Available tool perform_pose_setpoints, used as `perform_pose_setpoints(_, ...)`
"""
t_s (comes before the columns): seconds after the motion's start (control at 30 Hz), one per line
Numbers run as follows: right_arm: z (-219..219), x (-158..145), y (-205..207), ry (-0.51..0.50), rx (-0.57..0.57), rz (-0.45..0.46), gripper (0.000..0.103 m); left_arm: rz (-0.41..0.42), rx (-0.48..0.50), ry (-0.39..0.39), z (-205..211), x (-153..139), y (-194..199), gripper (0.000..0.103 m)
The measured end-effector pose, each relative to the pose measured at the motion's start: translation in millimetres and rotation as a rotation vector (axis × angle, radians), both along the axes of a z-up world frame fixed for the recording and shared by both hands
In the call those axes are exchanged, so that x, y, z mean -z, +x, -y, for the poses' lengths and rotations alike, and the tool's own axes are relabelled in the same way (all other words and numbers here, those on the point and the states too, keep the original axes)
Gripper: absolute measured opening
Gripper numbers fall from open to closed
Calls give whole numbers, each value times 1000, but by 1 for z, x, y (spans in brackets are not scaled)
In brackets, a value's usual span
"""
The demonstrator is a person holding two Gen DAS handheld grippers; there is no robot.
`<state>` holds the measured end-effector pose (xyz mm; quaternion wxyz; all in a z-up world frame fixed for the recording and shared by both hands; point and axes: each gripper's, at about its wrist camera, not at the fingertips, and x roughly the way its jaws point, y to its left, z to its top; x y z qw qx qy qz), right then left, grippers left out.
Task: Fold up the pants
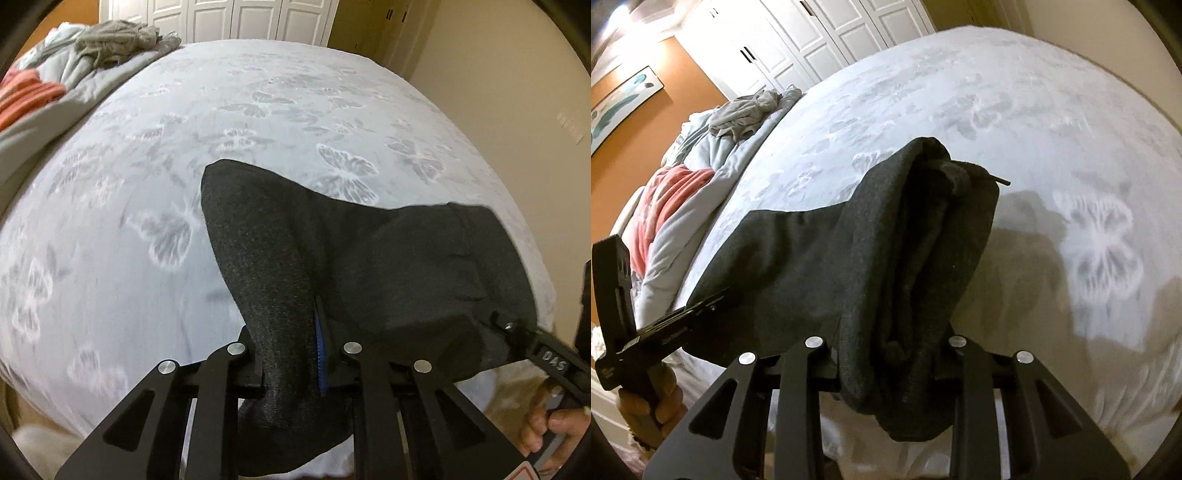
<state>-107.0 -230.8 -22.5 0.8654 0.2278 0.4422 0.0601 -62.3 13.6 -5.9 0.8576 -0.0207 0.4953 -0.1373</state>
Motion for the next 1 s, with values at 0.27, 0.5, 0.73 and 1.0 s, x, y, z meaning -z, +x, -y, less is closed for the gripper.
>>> perform_pose_setpoints(0.27,-10,13,-66,36,-19,-40,27,16,25,1,-10,-5,-61,14)
perform_pose_setpoints(0.5,-15,-5,-74,3,-46,13,27,81,47,10,-1,-26,-76,14)
perform_pose_setpoints(0.73,-14,-15,-77,11,-55,50,27,118,45,7,-5,-42,-79,14)
perform_pose_setpoints(1.0,-15,-47,-76,23,-53,129,27,204,47,-26,-8,-79,-85,14)
